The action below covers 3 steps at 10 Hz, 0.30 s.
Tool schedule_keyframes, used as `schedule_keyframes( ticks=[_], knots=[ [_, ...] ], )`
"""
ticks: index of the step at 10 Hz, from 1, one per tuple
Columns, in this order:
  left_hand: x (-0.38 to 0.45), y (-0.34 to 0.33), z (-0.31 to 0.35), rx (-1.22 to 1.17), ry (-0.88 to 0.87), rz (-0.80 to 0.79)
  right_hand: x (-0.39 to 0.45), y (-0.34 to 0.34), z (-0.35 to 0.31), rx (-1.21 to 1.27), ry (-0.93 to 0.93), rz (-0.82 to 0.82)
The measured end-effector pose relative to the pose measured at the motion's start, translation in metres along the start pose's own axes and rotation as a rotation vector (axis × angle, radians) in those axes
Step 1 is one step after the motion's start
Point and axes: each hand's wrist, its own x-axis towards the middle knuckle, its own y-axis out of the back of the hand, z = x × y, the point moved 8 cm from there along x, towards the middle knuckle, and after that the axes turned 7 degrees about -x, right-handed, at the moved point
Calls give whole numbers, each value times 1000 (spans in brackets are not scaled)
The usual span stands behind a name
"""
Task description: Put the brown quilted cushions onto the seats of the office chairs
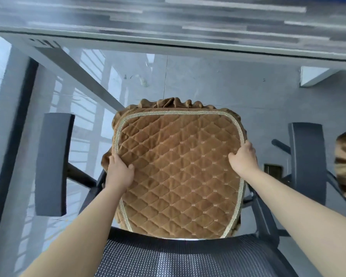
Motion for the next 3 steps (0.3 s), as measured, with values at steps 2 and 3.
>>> schedule_keyframes(
  ticks=[2, 3],
  knots=[
    [-98, -4, 2, -104, 18, -165, -86, 14, 29, 59, -41, -136],
    [-151, 9, 10, -131, -28, -183, -139, 31, 37, 117, -33, -169]
  ],
)
